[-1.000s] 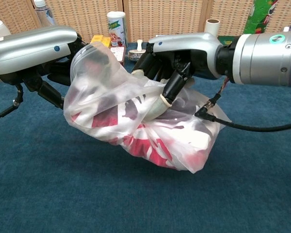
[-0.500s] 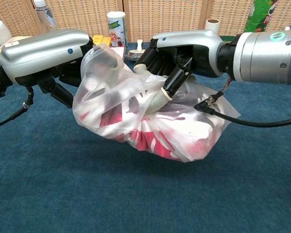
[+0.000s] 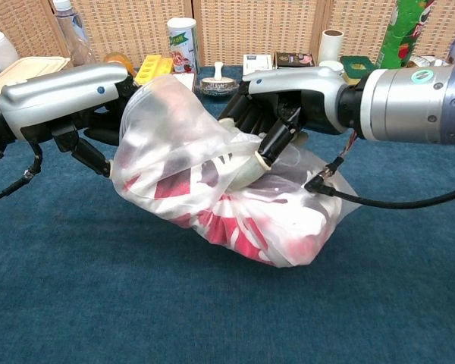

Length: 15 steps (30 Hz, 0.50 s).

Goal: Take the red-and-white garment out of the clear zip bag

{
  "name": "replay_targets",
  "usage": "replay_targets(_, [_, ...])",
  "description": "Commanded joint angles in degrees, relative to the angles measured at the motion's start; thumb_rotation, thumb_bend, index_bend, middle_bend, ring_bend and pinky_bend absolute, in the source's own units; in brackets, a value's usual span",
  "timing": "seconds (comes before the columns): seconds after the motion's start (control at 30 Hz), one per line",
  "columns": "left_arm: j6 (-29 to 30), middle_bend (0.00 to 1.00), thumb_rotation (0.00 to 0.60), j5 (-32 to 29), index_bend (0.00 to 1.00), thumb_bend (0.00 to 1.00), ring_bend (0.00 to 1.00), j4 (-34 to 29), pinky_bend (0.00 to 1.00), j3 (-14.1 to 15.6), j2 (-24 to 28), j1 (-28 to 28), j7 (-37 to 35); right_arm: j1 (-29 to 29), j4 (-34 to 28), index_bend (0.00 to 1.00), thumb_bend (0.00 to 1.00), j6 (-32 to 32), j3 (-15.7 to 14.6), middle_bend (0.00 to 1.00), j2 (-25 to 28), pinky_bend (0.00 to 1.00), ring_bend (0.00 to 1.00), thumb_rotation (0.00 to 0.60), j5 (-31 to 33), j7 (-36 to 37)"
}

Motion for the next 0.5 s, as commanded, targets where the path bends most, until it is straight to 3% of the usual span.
replay_targets(0.03, [-1.0, 1.00, 0.600, -1.0, 0.85, 0.48, 1.00, 1.9, 1.00, 0.5, -0.4, 0.2, -1.2, 0.8, 1.3, 0.77, 0.25, -0.9, -0.2, 0.89, -1.0, 1.00, 1.00, 0.599, 1.1, -1.4])
replay_targets(0.5, [-1.3, 1.00, 0.600, -1.1, 0.86, 0.47, 1.00, 7.8, 1.00, 0.7, -3.8, -0.4, -4.3, 2.6, 4.9, 0.77, 0.25, -3.2, -0.1, 0.89, -4.5, 1.00, 1.00, 0.600, 5.7, -5.3])
